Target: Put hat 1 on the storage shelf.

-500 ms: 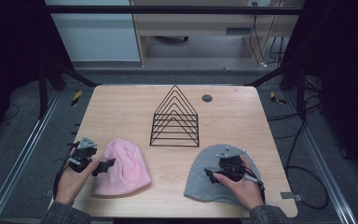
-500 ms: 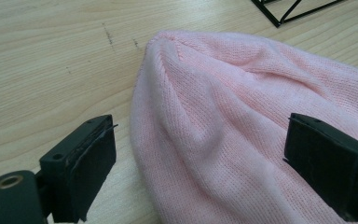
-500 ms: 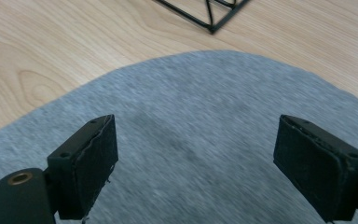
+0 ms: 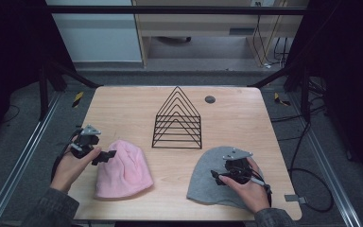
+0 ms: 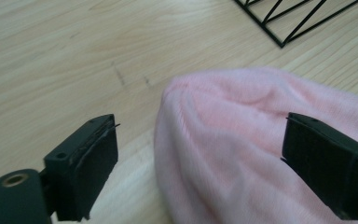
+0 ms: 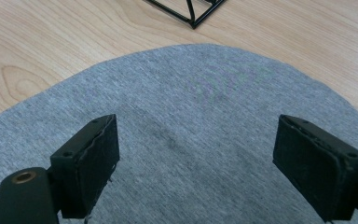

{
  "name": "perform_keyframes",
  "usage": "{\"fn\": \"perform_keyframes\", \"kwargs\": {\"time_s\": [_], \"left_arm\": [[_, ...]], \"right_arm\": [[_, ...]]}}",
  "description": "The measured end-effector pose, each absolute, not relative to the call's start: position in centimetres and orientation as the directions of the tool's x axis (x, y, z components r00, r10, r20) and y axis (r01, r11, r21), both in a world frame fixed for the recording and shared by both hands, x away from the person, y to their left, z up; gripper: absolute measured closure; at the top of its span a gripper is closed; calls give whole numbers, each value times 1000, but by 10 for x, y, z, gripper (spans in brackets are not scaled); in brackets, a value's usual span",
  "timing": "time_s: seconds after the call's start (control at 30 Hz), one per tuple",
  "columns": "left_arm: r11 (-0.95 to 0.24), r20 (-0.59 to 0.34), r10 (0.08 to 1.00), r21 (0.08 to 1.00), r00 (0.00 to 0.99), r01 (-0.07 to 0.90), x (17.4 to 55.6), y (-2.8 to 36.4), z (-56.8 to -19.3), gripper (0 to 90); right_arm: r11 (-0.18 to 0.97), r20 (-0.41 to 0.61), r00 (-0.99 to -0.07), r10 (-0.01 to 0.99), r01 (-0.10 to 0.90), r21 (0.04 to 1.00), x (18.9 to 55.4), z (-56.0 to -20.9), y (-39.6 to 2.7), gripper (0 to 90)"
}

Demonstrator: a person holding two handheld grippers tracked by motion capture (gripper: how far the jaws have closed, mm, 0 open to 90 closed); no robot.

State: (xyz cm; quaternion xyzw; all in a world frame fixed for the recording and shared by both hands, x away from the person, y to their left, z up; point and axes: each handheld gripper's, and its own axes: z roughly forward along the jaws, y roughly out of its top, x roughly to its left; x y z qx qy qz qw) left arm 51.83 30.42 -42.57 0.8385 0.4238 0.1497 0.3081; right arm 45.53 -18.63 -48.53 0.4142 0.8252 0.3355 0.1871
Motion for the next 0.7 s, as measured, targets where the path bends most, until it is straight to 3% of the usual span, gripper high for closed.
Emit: {"fn": "perform_keyframes", "kwargs": {"time_s": [0.07,0.17,0.53,0.7], "left_arm": [[-471,-36,780,624,624,624,532,300,-425,155],[-511,8,772,602,636,613,546,297,-426,182],[-524,-8,781,534,624,663,567,288,-439,200],[-510,-53,781,521,622,685,569,293,-444,320]], "right_arm": [[433,-32,-588,809,558,708,455,-485,-187,146],[435,-34,-587,809,559,706,455,-486,-187,146],[461,-57,-594,802,556,692,456,-488,-185,148],[467,-60,-598,799,555,689,456,-489,-184,148]]}}
